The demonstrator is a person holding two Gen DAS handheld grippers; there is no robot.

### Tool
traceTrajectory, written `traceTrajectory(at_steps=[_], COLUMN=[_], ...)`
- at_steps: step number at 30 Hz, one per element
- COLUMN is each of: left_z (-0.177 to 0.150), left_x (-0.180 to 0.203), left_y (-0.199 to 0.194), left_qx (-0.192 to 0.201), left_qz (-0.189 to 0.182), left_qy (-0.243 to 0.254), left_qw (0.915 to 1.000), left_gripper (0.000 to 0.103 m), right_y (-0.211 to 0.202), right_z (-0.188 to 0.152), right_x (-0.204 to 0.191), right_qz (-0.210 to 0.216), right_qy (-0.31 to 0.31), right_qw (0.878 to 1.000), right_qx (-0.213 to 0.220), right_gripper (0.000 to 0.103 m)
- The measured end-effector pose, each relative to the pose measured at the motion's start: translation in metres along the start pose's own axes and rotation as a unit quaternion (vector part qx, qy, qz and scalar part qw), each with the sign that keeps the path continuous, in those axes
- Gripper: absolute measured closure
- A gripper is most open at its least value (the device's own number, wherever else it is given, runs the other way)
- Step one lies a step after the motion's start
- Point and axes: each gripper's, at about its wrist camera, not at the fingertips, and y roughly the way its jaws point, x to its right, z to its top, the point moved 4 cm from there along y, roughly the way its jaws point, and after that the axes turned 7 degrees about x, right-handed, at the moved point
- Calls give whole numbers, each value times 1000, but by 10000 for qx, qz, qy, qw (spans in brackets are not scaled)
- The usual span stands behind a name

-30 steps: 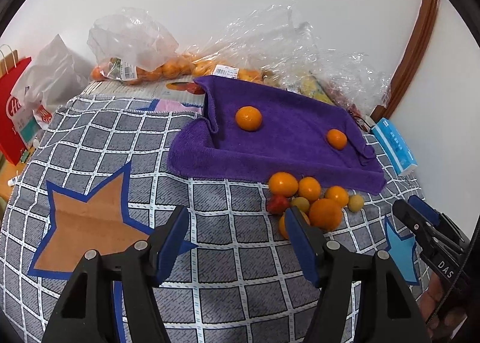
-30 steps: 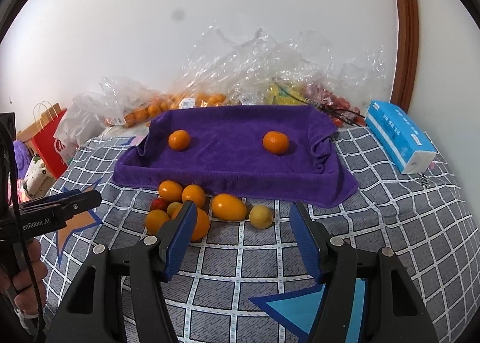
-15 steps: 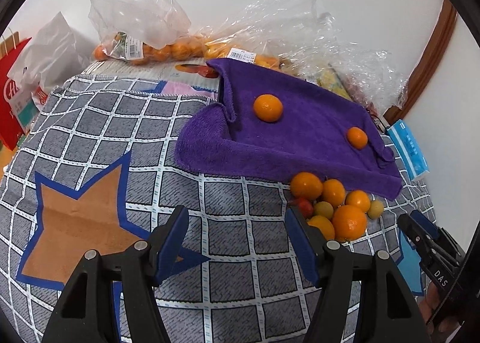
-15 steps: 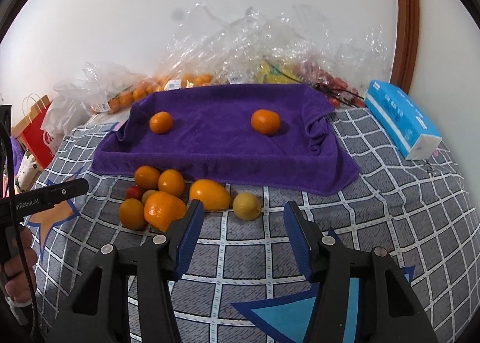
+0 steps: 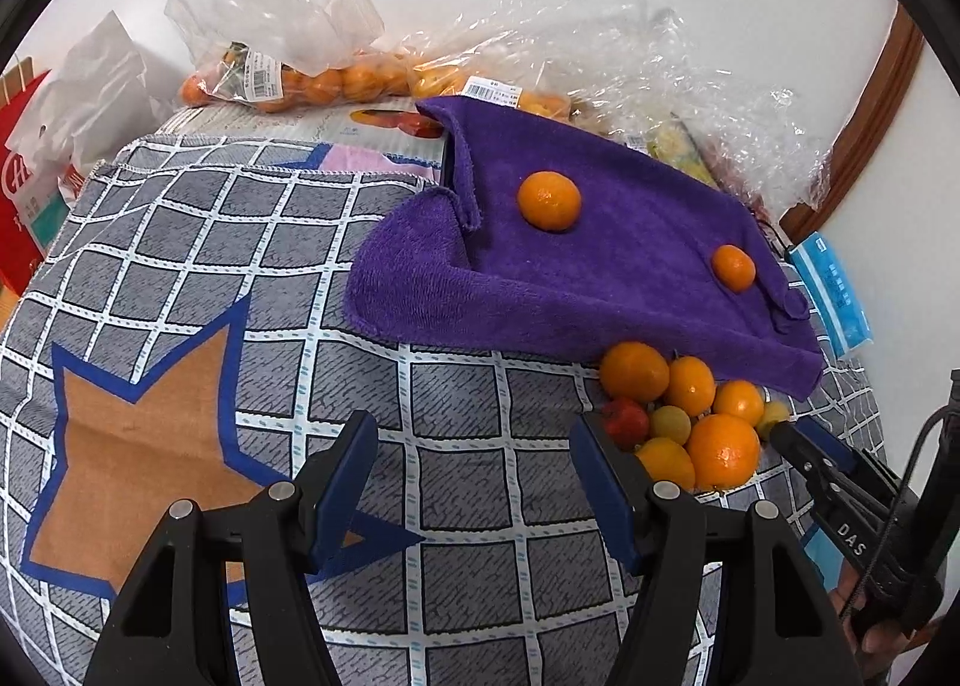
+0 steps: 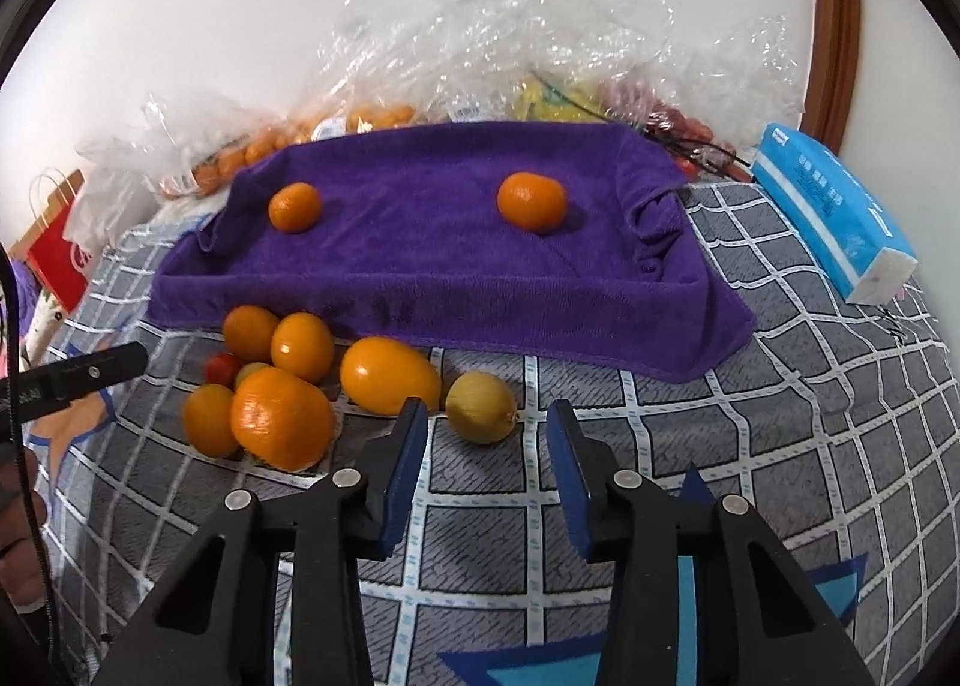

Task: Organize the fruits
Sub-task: 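Withdraw both open tools back toward the remaining fruit cluster, then grasp the yellow round fruit with the right tool while the left tool grasps a large orange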

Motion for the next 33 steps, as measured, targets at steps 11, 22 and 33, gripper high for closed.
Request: traceTrajectory(at_steps=[11, 22, 33], left_z=[-1, -13, -26], left_x=[12, 47, 71], left_y=[3, 1, 15], left_qx=[-36, -249, -498], left_qz=[-219, -567, -451], left_qy=[124, 447, 705], left_qw=[9997, 9971, 9952], left_gripper=[39, 39, 41], right_y=[18, -6, -36], right_z=[1, 2, -7], right_x=[1, 6, 28], right_qz=[146, 185, 123], right_qy=[-62, -102, 48], right_qw=[9998, 9997, 9993], right_qx=[-140, 149, 337], right_gripper=[74, 76, 76])
